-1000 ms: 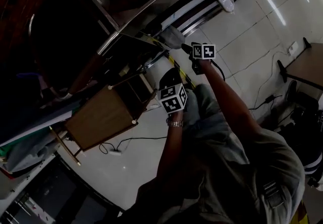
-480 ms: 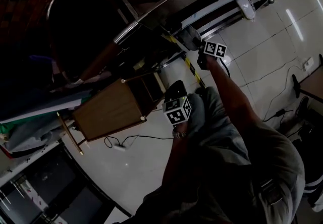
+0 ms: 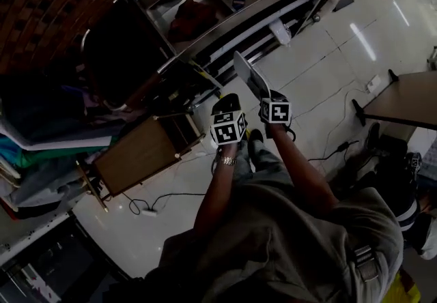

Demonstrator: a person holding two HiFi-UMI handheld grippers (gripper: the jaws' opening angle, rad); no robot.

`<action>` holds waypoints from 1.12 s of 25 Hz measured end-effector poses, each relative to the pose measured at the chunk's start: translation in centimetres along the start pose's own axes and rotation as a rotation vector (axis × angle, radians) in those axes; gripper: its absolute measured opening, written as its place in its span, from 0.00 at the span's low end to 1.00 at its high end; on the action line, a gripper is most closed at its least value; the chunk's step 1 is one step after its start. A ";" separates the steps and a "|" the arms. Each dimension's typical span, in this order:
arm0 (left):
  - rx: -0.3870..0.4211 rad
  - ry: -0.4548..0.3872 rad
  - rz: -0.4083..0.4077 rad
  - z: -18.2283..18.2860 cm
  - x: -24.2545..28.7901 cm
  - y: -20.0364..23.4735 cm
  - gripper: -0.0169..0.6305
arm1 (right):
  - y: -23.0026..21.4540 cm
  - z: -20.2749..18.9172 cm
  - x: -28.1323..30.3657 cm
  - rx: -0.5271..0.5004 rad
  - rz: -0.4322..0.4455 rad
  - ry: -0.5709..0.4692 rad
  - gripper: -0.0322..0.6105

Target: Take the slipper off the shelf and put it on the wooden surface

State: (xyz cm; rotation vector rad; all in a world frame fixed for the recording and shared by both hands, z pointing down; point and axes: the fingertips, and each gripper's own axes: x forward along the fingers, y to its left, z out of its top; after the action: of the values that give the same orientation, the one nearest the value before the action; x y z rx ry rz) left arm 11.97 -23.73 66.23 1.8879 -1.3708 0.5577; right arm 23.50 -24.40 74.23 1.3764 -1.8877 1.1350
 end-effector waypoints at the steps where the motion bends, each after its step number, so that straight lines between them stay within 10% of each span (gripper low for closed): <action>1: 0.017 -0.003 -0.013 0.9 0.1 -1.4 0.05 | -0.3 0.7 -2.0 0.000 -0.017 -0.018 0.15; 11: 0.091 -0.037 -0.064 2.1 -2.7 -7.8 0.05 | -0.2 4.2 -8.4 0.078 0.070 -0.134 0.15; 20: 0.013 -0.067 0.062 -0.9 -9.8 -0.8 0.05 | 5.1 -1.1 -10.8 -0.010 0.087 -0.070 0.15; 28: -0.046 -0.134 0.138 -6.9 -21.6 11.0 0.05 | 21.4 -9.9 -10.7 -0.135 0.178 -0.022 0.15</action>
State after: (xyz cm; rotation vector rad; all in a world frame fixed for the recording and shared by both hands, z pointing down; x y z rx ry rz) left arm -5.17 -6.83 58.75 1.8314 -1.5966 0.4688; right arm 6.44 -7.97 63.87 1.1714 -2.0958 1.0560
